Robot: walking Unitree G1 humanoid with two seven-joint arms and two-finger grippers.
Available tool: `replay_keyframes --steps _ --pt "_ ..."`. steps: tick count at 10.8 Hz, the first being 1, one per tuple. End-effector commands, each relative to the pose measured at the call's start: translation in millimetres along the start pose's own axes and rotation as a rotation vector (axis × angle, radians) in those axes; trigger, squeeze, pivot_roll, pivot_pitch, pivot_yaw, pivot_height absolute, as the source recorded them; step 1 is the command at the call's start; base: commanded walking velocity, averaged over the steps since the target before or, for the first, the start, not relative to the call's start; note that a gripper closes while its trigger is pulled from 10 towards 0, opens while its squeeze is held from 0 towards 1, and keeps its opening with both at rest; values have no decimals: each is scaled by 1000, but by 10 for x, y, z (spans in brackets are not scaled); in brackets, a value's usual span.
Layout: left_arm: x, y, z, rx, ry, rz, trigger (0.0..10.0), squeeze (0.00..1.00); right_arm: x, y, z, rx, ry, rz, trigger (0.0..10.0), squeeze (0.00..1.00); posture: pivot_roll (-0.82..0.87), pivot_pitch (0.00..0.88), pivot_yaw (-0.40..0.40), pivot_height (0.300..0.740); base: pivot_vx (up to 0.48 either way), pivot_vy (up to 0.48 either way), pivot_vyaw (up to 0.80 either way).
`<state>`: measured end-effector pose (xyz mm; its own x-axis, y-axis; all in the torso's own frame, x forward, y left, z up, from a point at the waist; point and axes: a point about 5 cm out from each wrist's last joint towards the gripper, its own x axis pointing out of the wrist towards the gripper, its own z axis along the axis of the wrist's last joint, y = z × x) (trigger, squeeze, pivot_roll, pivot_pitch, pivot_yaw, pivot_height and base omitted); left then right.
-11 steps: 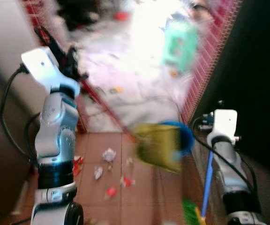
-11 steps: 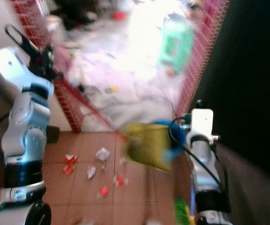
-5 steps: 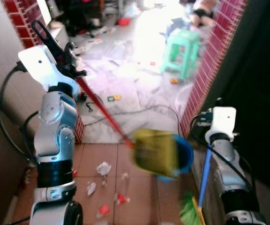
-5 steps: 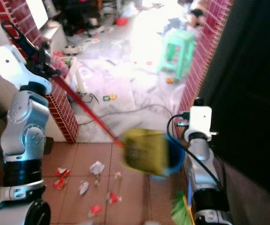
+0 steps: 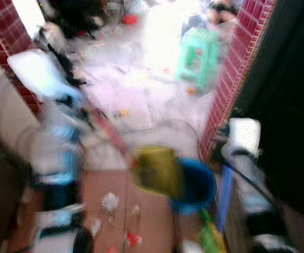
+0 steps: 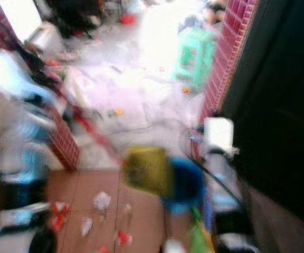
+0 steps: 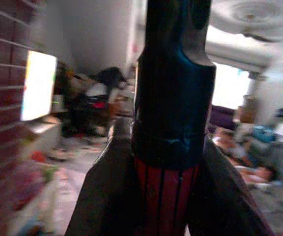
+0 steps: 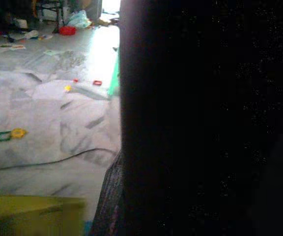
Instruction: Sweep floor
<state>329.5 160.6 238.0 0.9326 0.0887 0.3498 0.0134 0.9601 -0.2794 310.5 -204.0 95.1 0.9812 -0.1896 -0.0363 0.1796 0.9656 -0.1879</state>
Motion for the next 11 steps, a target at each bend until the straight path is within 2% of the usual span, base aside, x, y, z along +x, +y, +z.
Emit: replay_keyframes --steps 1,2,5,8,11 --pt "34 7 199 -14 -95 0 10000 0 25 78 115 3 -49 23 10000 0 -78 0 30 740 461 0 0" --pt "34 -5 193 -17 -95 0 10000 0 15 89 115 5 -48 24 10000 0 -79 0 30 740 461 0 0" --pt "24 -94 172 38 -124 -38 10000 0 18 84 110 6 -44 25 10000 0 -79 0 28 740 0 0 0" --pt "-93 -326 -41 50 -86 -128 10000 0 25 93 117 8 -44 26 10000 0 -81 0 28 740 0 0 0" --pt "-192 -659 -215 133 -101 -320 10000 0 36 102 122 14 -43 25 10000 0 -81 0 29 740 0 0 0"
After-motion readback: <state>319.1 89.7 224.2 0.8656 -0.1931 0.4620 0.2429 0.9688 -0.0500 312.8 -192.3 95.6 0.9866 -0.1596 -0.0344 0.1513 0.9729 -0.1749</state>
